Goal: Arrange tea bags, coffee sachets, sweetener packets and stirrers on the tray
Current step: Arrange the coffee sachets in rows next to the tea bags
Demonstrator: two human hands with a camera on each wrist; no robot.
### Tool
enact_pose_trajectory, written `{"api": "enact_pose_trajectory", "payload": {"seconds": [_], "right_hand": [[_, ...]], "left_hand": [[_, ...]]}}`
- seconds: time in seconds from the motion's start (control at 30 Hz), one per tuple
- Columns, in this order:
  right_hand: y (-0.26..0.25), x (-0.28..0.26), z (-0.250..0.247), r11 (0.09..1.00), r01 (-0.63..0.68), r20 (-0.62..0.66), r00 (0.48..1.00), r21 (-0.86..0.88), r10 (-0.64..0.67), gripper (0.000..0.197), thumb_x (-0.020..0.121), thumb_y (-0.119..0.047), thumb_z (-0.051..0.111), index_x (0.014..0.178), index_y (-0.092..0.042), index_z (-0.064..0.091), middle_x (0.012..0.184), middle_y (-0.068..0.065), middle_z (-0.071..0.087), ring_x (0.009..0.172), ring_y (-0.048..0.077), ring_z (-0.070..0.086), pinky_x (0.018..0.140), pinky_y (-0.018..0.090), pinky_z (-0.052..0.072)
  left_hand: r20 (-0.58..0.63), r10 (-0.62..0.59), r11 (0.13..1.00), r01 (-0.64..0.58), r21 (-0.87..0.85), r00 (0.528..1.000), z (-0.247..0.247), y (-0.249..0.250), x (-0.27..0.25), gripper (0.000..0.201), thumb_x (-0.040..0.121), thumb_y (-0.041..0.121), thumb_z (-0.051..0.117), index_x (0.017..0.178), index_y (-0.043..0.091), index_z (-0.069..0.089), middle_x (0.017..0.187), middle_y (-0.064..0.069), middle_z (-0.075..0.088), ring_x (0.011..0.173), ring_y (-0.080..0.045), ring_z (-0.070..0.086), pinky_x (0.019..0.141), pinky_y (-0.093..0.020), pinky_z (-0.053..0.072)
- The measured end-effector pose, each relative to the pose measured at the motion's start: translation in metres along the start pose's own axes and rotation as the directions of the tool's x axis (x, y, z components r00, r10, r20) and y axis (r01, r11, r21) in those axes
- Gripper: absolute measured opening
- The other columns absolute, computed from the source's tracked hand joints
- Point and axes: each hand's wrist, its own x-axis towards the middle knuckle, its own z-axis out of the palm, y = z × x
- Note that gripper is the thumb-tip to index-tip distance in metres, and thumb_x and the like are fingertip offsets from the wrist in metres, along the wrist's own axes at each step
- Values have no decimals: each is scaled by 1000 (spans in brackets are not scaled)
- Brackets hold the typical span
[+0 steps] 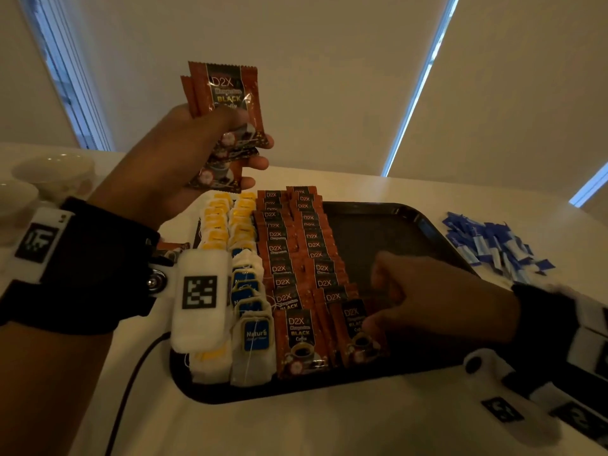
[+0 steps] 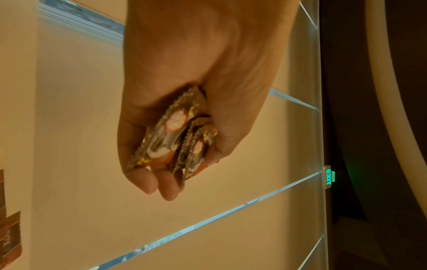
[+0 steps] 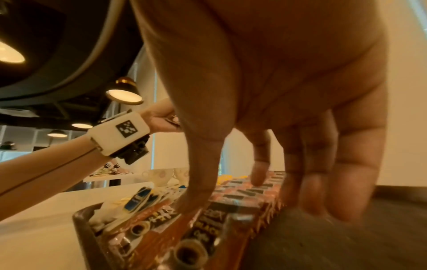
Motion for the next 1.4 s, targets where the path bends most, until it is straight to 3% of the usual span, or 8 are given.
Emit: {"api": "enact_pose_trajectory", "payload": {"seconds": [0.03,0.1,0.17,0.23,0.43,0.63,1.17,1.4], "right_hand": [[-3,-1,0,996,61,-27,998,-65,-63,68,73,-57,66,127,-34,34,123,-8,44,107,4,44,85,22,45],[-8,-1,4,962,182,8,983,-202,-184,104,73,-60,63,148,-35,-5,154,-8,1,140,14,6,113,38,24],[-12,6,10,914,259,107,966,-312,-237,116,73,-66,56,136,-30,-35,147,-11,-36,137,12,-28,116,45,2],[-11,14,13,893,275,177,958,-355,-225,118,73,-69,53,127,-25,-42,140,-6,-47,132,13,-37,116,49,-6],[-9,28,16,887,247,231,959,-390,-165,125,72,-72,52,128,-13,-43,137,-1,-48,131,14,-38,112,46,-12],[-13,33,15,806,304,246,948,-508,-202,114,59,-83,20,118,-14,-50,125,-1,-57,124,17,-48,112,47,-19],[-12,57,-1,848,301,340,928,-437,-155,118,74,-74,46,124,-17,-44,132,-5,-49,127,7,-37,111,43,-16],[-15,63,-6,845,310,358,921,-436,-153,115,64,-77,36,123,-18,-43,132,-4,-49,127,8,-36,113,46,-13]], "left_hand": [[3,2,1000,-2,0,1000,0,0,0,15,98,23,45,99,16,57,95,-6,73,71,-13,70,55,-23,55],[4,-1,1000,1,0,1000,-1,0,0,16,98,24,45,103,15,57,97,-6,73,77,-14,70,57,-24,56],[5,-4,1000,4,6,1000,-1,-1,1,17,98,24,45,106,15,57,97,-5,73,80,-15,70,60,-25,57],[2,-5,1000,5,14,1000,-2,-1,1,18,98,24,45,108,16,57,96,-4,73,82,-16,71,62,-27,58],[-14,-2,1000,2,11,1000,-5,-2,4,18,97,24,46,109,16,58,96,-4,73,83,-18,71,68,-33,58],[6,-9,998,8,64,1000,-7,-3,5,24,98,25,44,117,16,56,100,-2,73,86,-17,71,68,-31,59],[-11,-25,997,26,76,1000,-11,-5,7,23,98,26,46,113,13,56,98,-3,73,83,-16,71,67,-31,58],[-15,-29,995,30,90,999,-12,-5,8,27,98,27,45,119,12,54,99,-2,73,85,-17,71,68,-32,58]]}}
